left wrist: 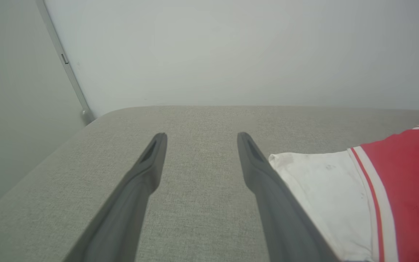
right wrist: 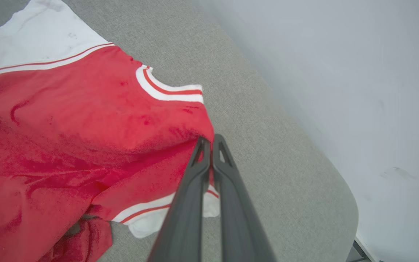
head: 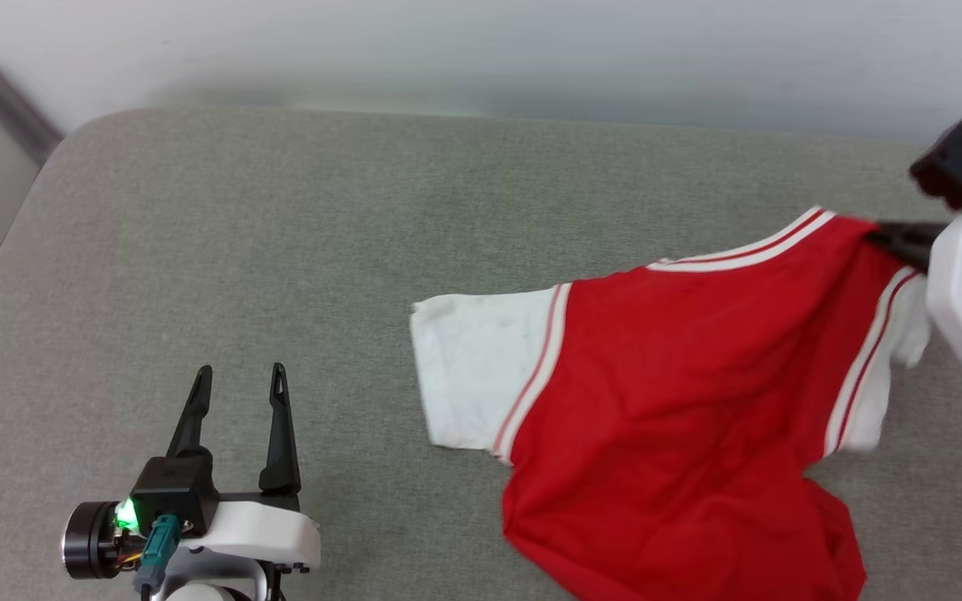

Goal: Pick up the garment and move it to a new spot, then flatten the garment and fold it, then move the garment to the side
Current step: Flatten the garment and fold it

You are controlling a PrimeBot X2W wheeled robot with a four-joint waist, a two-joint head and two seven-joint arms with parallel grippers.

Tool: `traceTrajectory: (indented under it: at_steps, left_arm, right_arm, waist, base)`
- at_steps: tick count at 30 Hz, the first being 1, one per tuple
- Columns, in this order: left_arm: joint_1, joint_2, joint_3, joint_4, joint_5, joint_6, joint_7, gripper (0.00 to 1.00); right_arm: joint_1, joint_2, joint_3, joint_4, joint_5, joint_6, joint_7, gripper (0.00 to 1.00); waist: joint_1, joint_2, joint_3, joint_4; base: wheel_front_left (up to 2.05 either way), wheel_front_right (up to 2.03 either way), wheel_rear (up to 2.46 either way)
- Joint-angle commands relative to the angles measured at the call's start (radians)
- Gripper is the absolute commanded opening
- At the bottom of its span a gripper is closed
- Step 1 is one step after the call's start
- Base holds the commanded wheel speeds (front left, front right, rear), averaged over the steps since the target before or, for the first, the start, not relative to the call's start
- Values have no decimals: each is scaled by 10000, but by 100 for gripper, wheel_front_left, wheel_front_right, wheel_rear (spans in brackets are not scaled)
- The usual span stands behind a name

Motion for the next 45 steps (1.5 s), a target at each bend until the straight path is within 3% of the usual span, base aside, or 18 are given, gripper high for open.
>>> traceTrajectory:
  at_steps: [1,5,10,17,24,25,26,32,36,40,45]
  left_arm:
    - [-70,-6,-44,-29,47,-43,-20,100]
    - [-200,-29,-89,-54,-33,2,-20,100]
    - [-407,-55,-187,-77,-122,59,-20,100]
    - [-809,-74,-508,-50,-288,141,-20,100]
    - [-927,-75,-466,-6,-219,241,-20,100]
    - [-924,-72,-432,17,-189,229,-21,100]
    - [-915,-69,-388,21,-176,227,-20,100]
    - [-737,-74,-240,-26,-24,150,-20,100]
    - [-590,-72,-157,-92,46,120,-20,100]
    - [-428,-72,-144,-214,61,99,-20,100]
    - [-500,-73,-208,-370,19,42,-20,100]
  right_arm:
    - [-241,-40,-120,145,-102,-9,215,0]
    - [-645,329,-313,731,-427,-9,915,0]
    - [-912,1523,-162,2141,-888,-9,1228,0]
    - [-395,3601,653,4774,-1103,-9,637,0]
    - [-89,4485,1483,5925,-653,-4,-543,0]
    - [-125,4509,1512,5966,-581,-4,-824,42]
    - [-164,4524,1531,5918,-522,-4,-1159,100]
    - [-450,4044,1160,5524,-546,-9,-3780,100]
    - [-710,3338,614,5059,-397,-9,-4559,100]
    - [-1158,2406,290,4488,-162,-9,-3877,100]
    - [-1872,1127,371,3854,826,-9,-1050,100]
  waist:
    - [0,0,111,166]
    - [0,0,380,439]
    - [0,0,897,677]
    - [0,0,1424,962]
    - [0,0,1439,839]
    - [0,0,1387,784]
    - [0,0,1325,713]
    - [0,0,862,337]
    - [0,0,677,177]
    - [0,0,680,148]
    - [0,0,1029,283]
  base:
    - [0,0,0]
    - [0,0,0]
    - [0,0,0]
    - [0,0,0]
    - [0,0,0]
    - [0,0,0]
    - [0,0,0]
    - [0,0,0]
    - [0,0,0]
    - [0,0,0]
    - [0,0,0]
